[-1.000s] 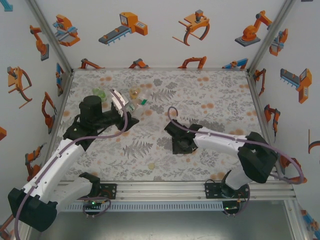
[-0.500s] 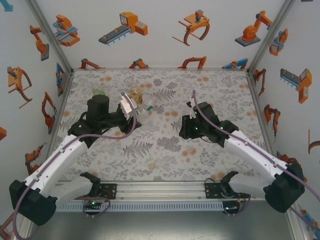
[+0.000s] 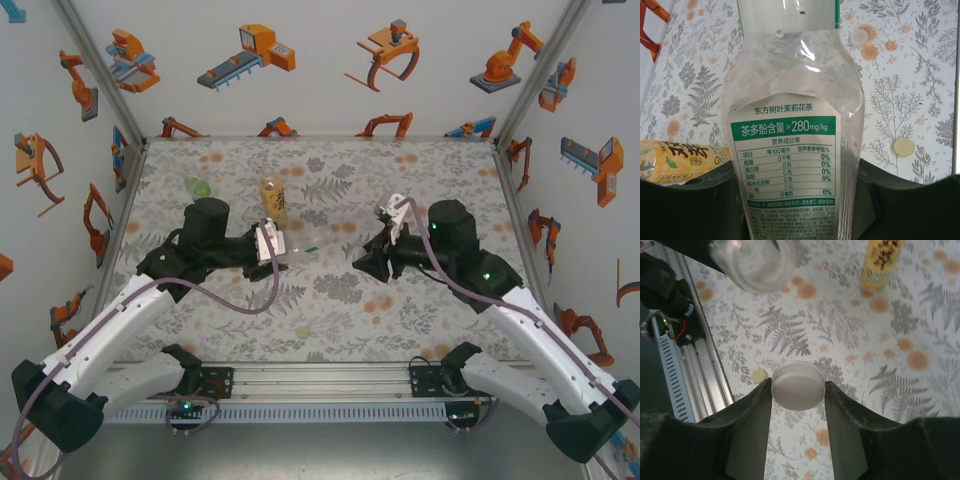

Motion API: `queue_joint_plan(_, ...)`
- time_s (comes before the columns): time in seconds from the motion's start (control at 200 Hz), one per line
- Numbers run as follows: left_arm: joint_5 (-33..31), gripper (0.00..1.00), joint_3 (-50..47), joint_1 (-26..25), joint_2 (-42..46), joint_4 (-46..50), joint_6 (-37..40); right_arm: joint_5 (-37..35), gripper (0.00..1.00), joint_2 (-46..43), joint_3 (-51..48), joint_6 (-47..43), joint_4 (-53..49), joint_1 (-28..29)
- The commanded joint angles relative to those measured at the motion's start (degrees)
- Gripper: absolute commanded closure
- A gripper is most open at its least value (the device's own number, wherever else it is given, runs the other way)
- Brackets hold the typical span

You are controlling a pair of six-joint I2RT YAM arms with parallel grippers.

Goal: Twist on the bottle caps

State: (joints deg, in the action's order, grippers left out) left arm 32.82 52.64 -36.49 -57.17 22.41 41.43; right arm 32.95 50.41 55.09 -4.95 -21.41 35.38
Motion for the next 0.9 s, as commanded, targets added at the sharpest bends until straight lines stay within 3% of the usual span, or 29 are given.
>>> queue_joint_plan(0.0, 1.7, 1.0, 0.0, -0.5, 1.1, 1.5, 3.5, 9.8, 0.76, -0.8, 3.0, -7.8, 2.5, -0.1)
queue_joint_plan(0.436, 3.3, 1.0, -0.3, -2.4, 1.8, 4.9, 5.2, 16.9, 0.77, 3.7, 8.4, -17.1, 2.2, 0.0)
queue_joint_plan(0.896, 2.4, 1.0, 0.2, -3.4, 1.0, 5.2, 4.1, 20.4, 0.78, 9.2, 11.4, -18.8, 0.0, 1.3)
